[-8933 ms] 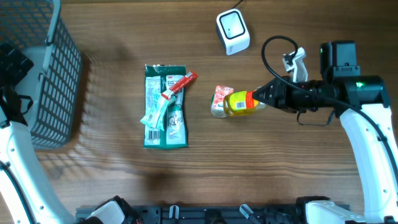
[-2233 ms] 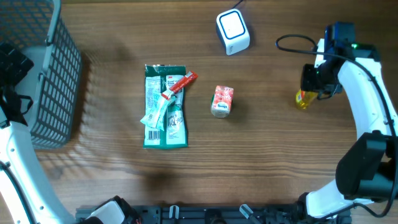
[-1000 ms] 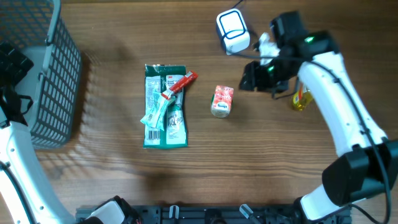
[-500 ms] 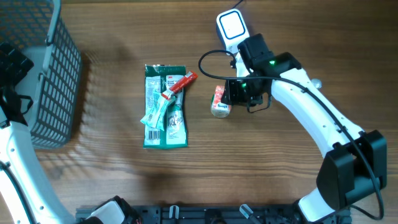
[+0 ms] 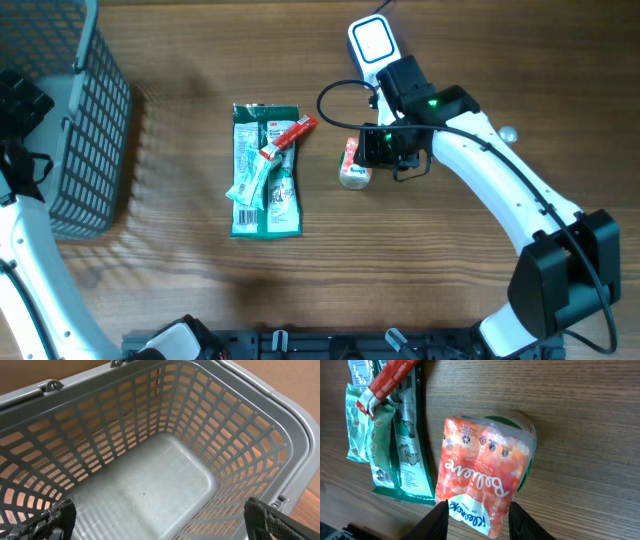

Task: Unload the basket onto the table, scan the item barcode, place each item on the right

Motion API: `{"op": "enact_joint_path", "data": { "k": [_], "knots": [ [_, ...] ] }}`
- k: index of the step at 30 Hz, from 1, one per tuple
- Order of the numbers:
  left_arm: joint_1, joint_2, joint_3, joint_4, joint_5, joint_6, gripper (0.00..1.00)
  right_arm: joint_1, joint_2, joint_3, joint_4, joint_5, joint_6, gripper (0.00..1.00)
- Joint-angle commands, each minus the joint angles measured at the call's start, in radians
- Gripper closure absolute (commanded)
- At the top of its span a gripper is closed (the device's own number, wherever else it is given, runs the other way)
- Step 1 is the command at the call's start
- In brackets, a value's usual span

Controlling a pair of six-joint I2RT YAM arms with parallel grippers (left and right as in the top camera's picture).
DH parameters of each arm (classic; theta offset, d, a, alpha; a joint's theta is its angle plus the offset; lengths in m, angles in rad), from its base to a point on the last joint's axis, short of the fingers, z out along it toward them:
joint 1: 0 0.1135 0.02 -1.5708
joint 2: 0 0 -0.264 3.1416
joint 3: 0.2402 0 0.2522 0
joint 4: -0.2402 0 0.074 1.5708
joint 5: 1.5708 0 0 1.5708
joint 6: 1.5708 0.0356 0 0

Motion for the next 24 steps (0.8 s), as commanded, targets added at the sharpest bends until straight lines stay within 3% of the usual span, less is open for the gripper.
{"op": "enact_joint_path", "data": {
  "k": [1,24],
  "knots": [
    [0.004,-0.002,0.006,0.003,0.005,0.019,0.00,0.004,0.009,-0.015,0.011,0.021,0.010,0.61],
    [0.004,-0.002,0.006,0.002,0.005,0.019,0.00,0.019,0.009,-0.016,0.016,0.080,0.011,0.61]
  ]
}}
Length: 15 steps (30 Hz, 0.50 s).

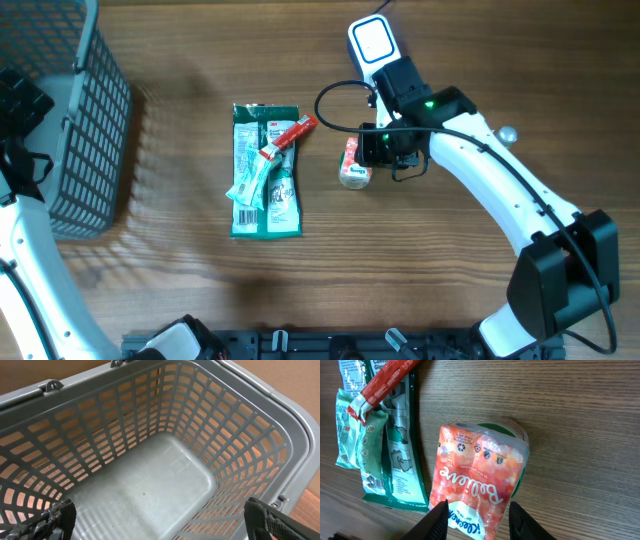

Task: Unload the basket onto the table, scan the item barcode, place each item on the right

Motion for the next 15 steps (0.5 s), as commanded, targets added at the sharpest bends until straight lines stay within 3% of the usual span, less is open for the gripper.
{"op": "enact_joint_path", "data": {
  "k": [1,8,9,12,15],
  "knots": [
    [0.004,-0.002,0.006,0.002,0.005,0.019,0.00,0.003,0.009,-0.020,0.006,0.024,0.011,0.61],
    [0.004,-0.002,0.006,0.003,0.005,0.019,0.00,0.003,0.010,-0.105,0.075,0.024,0.033,0.62],
    [0.004,-0.002,0.006,0.002,0.005,0.019,0.00,0.003,0.010,-0.106,0.081,0.025,0.037,0.66],
    [0.004,-0.002,0.006,0.002,0.005,0.019,0.00,0.002,0.009,-0.103,0.088,0.025,0.034,0.94],
    [0.004,-0.002,0.006,0.002,0.005,0.019,0.00,-0.015,0.000,-0.075,0.081,0.025,0.025,0.96]
  ]
}}
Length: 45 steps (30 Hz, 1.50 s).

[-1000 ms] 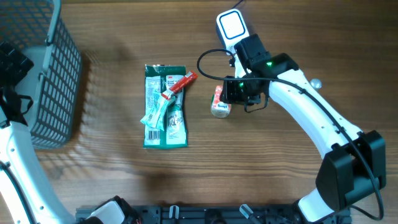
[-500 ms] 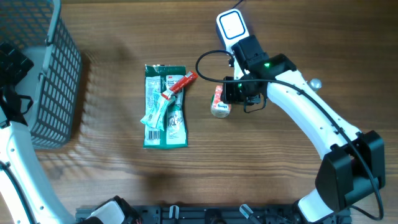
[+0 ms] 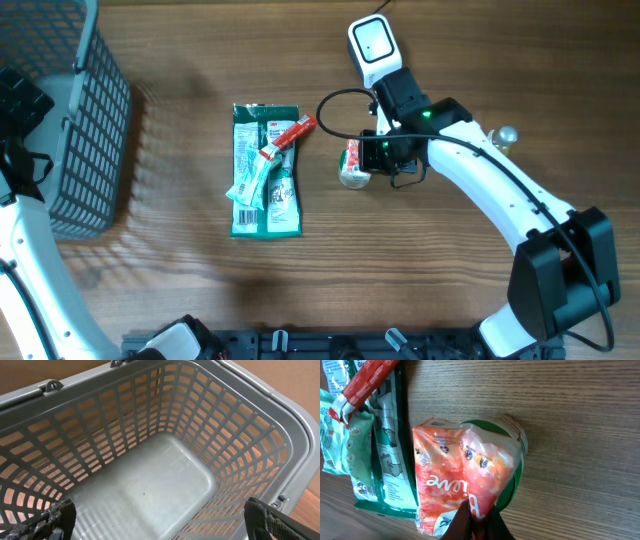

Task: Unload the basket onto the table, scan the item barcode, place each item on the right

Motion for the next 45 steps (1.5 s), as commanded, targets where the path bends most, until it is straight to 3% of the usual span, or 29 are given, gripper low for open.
{"op": "enact_joint_path", "data": {
  "k": [1,11,17,22,26,33,40,45],
  "knots": [
    [0.004,-0.002,0.006,0.003,0.005,0.019,0.00,-0.026,-0.010,0.027,-0.013,0.025,-0.003,0.96],
    [0.004,-0.002,0.006,0.003,0.005,0.019,0.00,-0.160,-0.110,0.027,-0.098,0.077,-0.188,0.96],
    [0.004,-0.002,0.006,0.002,0.005,0.019,0.00,-0.161,-0.103,-0.034,-0.086,0.180,-0.191,0.96],
    [0.004,-0.002,0.006,0.002,0.005,0.019,0.00,-0.161,-0.107,-0.063,-0.072,0.152,-0.224,0.96],
    [0.004,-0.002,0.006,0.003,0.005,0.019,0.00,-0.200,-0.171,-0.002,-0.092,-0.149,-0.348,0.96],
    [0.004,-0.002,0.006,0.003,0.005,0.019,0.00,-0.328,-0.262,0.007,-0.221,-0.904,-0.619,0.96],
    [0.004,-0.002,0.006,0.003,0.005,0.019,0.00,-0.350,-0.262,0.007,-0.345,-1.144,-0.732,0.96],
    [0.004,-0.002,0.006,0.003,0.005,0.019,0.00,-0.350,-0.262,0.007,-0.350,-1.150,-0.735,0.96]
  ]
}}
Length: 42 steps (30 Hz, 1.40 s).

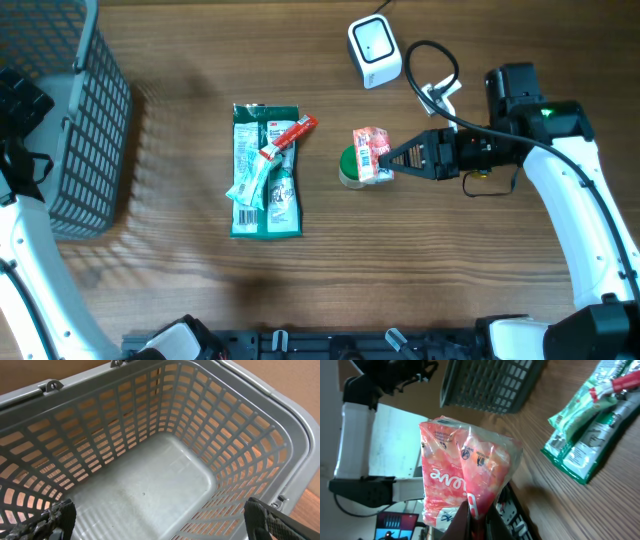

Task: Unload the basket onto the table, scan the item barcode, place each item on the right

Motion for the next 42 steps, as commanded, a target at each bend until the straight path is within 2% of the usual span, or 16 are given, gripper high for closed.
{"op": "enact_joint_path", "data": {
  "k": [1,15,20,27,35,40,42],
  "knots": [
    [0.004,-0.002,0.006,0.003,0.005,0.019,0.00,-0.002,-0.010,0.014,-0.005,-0.073,-0.043,0.96],
    [0.004,-0.002,0.006,0.003,0.005,0.019,0.00,-0.002,-0.010,0.014,-0.003,-0.045,-0.005,0.96],
    [0.004,-0.002,0.006,0.003,0.005,0.019,0.00,-0.002,-0.010,0.014,0.000,0.109,0.047,0.96],
    [0.004,-0.002,0.006,0.002,0.005,0.019,0.00,-0.002,-0.010,0.014,0.031,0.483,0.189,0.96],
    [0.004,-0.002,0.006,0.003,0.005,0.019,0.00,-0.002,-0.010,0.023,0.068,0.785,0.278,0.96],
    [0.004,-0.002,0.006,0.003,0.005,0.019,0.00,-0.002,0.002,0.266,-0.043,0.945,0.307,0.96],
    [0.004,-0.002,0.006,0.003,0.005,0.019,0.00,-0.002,0.041,0.443,-0.137,1.027,0.307,0.96]
  ]
}}
